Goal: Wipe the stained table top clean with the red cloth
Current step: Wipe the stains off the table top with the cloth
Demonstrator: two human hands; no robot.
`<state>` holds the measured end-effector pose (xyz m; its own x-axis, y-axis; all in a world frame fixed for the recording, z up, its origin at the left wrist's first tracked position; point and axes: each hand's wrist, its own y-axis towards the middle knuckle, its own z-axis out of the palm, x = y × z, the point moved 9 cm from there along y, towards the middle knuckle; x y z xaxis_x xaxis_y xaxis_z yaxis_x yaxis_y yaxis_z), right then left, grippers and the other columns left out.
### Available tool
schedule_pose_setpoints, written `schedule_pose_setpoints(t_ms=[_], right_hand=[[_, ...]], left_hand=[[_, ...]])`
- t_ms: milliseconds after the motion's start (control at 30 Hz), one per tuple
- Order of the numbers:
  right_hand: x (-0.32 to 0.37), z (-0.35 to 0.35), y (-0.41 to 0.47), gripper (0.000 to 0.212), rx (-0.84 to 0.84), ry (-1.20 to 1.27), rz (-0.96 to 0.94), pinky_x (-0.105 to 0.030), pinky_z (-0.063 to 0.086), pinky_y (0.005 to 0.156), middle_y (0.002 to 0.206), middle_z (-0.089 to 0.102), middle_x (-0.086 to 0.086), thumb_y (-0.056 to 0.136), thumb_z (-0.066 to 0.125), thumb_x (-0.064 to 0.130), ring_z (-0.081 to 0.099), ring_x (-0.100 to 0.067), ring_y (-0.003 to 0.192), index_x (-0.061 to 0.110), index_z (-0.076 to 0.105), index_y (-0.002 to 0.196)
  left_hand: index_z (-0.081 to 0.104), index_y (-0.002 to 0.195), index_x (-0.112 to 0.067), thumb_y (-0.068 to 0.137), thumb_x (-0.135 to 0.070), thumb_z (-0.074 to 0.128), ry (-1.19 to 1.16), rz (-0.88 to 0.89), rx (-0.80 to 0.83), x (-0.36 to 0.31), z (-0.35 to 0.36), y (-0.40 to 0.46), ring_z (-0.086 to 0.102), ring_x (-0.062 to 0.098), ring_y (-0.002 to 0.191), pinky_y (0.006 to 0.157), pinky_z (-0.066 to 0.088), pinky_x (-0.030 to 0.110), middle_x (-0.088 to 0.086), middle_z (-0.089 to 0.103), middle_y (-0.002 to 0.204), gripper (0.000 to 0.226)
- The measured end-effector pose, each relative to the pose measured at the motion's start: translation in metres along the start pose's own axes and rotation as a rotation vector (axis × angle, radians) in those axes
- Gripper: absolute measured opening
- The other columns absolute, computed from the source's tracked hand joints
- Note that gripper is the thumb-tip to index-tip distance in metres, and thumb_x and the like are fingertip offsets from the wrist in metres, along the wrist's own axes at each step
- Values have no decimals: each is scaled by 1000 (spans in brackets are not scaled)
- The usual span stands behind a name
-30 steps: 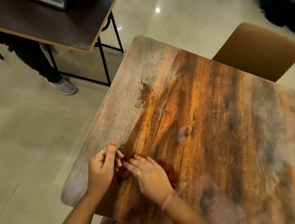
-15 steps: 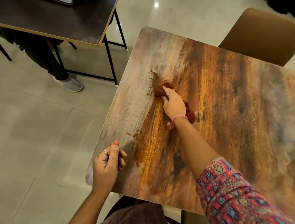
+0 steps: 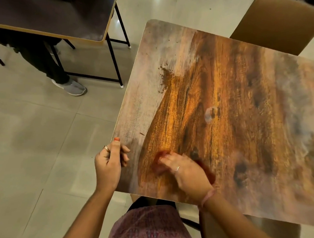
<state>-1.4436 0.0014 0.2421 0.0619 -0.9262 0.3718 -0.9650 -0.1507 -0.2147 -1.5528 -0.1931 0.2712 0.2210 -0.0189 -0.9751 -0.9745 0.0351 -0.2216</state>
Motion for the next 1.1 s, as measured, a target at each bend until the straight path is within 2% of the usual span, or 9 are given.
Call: schedule_pose_setpoints(t_ms=[167, 300, 467, 600, 733, 867, 933, 1000, 1100], right_hand=[[-84, -53, 61, 47, -215, 171, 338, -38, 24, 118, 146, 44, -1, 96, 50, 12, 34, -20, 139, 21, 44, 141], [-57, -49, 90, 45, -321, 182, 479, -42, 22, 118, 145, 46, -1, 96, 48, 19, 36, -21, 139, 22, 46, 140], [74, 19, 61, 47, -125, 46, 27, -38, 27, 114, 139, 53, 6, 90, 54, 16, 43, -16, 134, 30, 51, 135], [94, 46, -5, 56, 36, -79, -259, -35, 35, 109, 137, 52, 17, 85, 58, 27, 44, -6, 132, 39, 42, 137], [15, 20, -56, 45, 12, -166, -147, -41, 48, 100, 134, 57, 9, 89, 46, 25, 51, -12, 127, 33, 52, 134], [-60, -10, -84, 45, -57, -128, 96, -44, 39, 105, 137, 54, -5, 94, 40, 23, 49, -26, 129, 24, 43, 138], [-52, -4, -81, 44, -65, -123, 79, -46, 37, 106, 139, 52, -4, 94, 43, 24, 45, -27, 132, 23, 43, 138], [-12, 15, -69, 46, -53, -132, -79, -47, 37, 107, 139, 52, -3, 92, 49, 19, 44, -24, 133, 23, 47, 138], [62, 44, -27, 43, -22, -117, -230, -41, 34, 111, 140, 51, 3, 95, 41, 25, 43, -19, 135, 28, 47, 138]], left_hand=[[66, 61, -24, 97, -36, 46, -4, 19, -33, 0, -15, -2, 51, 7, 46, 42, 42, 18, -1, 58, 52, 44], [65, 58, -21, 99, -28, 44, -27, -6, -70, 7, -21, -8, 50, 7, 45, 42, 41, 17, -2, 58, 51, 47], [64, 56, -22, 100, -26, 43, -18, -24, -107, 12, -23, -9, 48, 7, 44, 43, 40, 18, -2, 55, 48, 49], [61, 58, -18, 100, -26, 44, -10, -27, -139, 15, -33, -7, 49, 7, 44, 42, 40, 17, -3, 55, 48, 46], [63, 60, -20, 99, -30, 44, 3, -30, -164, 21, -53, -6, 50, 7, 46, 44, 41, 18, -3, 57, 51, 44], [61, 67, -14, 97, -35, 45, -23, -104, -260, 35, -79, -3, 52, 8, 49, 48, 43, 19, -5, 58, 51, 40], [61, 70, -15, 97, -34, 44, -27, -142, -301, 45, -88, -1, 54, 7, 52, 51, 44, 20, -7, 59, 52, 38], [60, 72, -15, 98, -34, 44, -32, -173, -324, 54, -94, -2, 55, 6, 53, 53, 45, 20, -8, 60, 53, 36], [60, 74, -18, 97, -34, 44, -31, -224, -353, 66, -99, -4, 57, 4, 56, 52, 45, 17, -9, 61, 56, 32]])
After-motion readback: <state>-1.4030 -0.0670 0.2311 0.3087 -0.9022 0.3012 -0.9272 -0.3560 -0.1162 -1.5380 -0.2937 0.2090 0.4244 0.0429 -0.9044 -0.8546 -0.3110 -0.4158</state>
